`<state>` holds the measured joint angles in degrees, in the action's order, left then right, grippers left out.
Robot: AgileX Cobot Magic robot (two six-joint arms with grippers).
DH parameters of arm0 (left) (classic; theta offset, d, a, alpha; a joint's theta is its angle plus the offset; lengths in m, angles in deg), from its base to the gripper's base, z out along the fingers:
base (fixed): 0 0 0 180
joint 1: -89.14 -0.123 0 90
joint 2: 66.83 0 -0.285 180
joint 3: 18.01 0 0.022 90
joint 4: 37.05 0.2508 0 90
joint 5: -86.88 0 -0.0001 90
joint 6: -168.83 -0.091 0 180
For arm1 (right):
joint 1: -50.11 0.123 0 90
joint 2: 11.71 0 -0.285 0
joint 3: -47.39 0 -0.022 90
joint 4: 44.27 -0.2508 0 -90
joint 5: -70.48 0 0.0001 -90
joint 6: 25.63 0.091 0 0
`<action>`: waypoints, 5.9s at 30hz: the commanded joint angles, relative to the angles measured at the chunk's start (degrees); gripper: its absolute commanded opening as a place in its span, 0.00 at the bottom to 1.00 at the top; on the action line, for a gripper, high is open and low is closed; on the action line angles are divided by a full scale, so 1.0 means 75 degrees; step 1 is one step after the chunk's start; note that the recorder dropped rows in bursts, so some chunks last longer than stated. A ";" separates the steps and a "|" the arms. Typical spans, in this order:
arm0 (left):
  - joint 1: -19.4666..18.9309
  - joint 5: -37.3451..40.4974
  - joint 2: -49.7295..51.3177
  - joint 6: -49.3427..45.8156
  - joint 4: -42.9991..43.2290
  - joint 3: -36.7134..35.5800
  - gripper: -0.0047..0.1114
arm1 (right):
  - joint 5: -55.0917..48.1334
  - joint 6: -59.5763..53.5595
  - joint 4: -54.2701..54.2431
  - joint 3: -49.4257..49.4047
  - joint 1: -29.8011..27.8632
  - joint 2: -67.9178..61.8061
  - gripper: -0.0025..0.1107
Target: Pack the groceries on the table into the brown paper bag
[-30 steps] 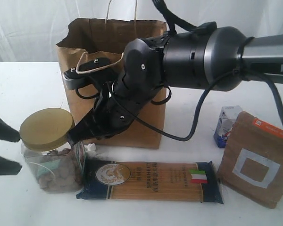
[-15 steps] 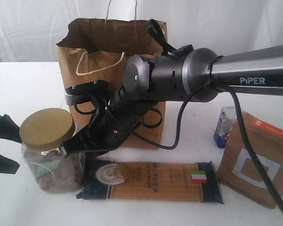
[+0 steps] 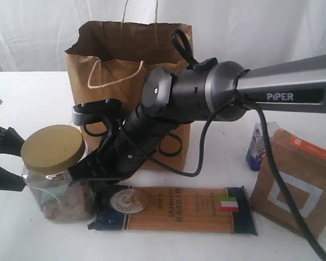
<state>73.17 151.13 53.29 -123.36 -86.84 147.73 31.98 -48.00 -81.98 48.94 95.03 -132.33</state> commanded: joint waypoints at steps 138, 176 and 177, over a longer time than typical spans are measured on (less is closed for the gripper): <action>-0.0203 0.0761 -0.1830 0.1791 -0.1869 -0.0963 0.04 | 0.0707 -0.0524 0.0710 -0.0026 0.0255 0.0090 0.02; -0.0205 0.0761 -0.4375 0.3064 -0.0689 -0.0505 0.04 | -0.2480 -0.0130 0.2684 -0.0026 0.0255 0.4486 0.02; -0.0205 0.0761 -0.4507 0.3076 -0.0689 -0.0388 0.04 | -0.2541 0.0089 0.3039 -0.0026 0.0255 0.4556 0.02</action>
<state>71.83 151.37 22.79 -101.76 -89.70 142.60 14.10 -50.16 -63.80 48.87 96.96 -100.07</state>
